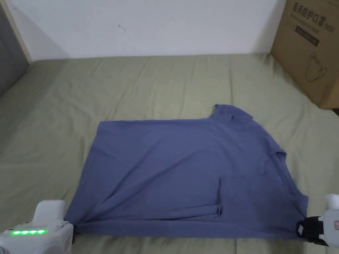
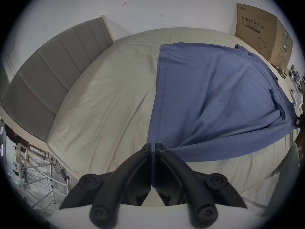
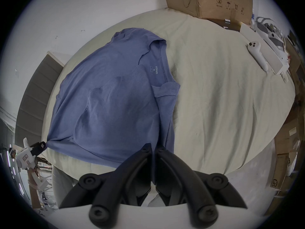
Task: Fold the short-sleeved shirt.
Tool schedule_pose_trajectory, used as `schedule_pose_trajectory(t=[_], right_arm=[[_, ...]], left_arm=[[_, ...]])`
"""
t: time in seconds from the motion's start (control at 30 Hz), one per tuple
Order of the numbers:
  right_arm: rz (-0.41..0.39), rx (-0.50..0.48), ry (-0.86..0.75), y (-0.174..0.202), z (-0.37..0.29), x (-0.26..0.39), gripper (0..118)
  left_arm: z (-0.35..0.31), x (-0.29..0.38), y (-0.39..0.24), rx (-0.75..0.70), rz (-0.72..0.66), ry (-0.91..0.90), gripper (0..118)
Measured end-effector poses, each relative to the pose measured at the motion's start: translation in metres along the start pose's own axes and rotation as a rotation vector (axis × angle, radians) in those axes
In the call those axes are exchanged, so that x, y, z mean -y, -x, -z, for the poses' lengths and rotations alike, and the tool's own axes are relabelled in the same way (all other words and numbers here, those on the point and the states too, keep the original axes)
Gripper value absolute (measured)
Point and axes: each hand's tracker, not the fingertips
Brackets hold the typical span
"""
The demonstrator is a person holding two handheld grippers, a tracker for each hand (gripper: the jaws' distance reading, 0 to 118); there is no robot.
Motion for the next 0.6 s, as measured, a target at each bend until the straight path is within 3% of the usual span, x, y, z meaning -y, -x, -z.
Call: schedule_pose_trajectory(t=[0.13, 0.17, 0.2, 0.27, 0.33, 0.37, 0.5, 0.53, 0.6], right_arm=[[0.019, -0.003, -0.032, 0.006, -0.003, -0.003, 3], [0.013, 0.003, -0.033, 0.005, -0.003, -0.006, 9], [-0.004, 0.030, -0.042, 0.007, -0.006, -0.006, 23], [-0.024, 0.060, -0.062, 0.012, -0.015, -0.003, 63], [-0.017, 0.044, -0.106, 0.013, -0.025, 0.002, 76], [-0.015, 0.042, -0.114, 0.016, -0.030, 0.005, 76], [-0.070, 0.059, -0.191, 0.029, -0.049, 0.024, 75], [-0.065, 0.064, -0.206, 0.034, -0.054, 0.031, 72], [-0.031, 0.033, -0.255, 0.035, -0.060, 0.044, 42]], left_arm=[[-0.002, -0.006, 0.002, 0.011, -0.017, 0.001, 4], [-0.004, -0.007, 0.003, 0.012, -0.030, -0.007, 9], [-0.008, -0.008, 0.005, 0.002, -0.046, -0.026, 22], [-0.016, -0.008, 0.011, -0.008, -0.058, -0.043, 62], [-0.024, -0.006, 0.018, 0.002, -0.078, -0.055, 85], [-0.029, -0.004, 0.020, 0.005, -0.081, -0.053, 86], [-0.047, 0.014, 0.025, 0.060, -0.109, -0.059, 80], [-0.052, 0.020, 0.024, 0.065, -0.108, -0.071, 66], [-0.059, 0.030, 0.021, 0.052, -0.082, -0.087, 7]])
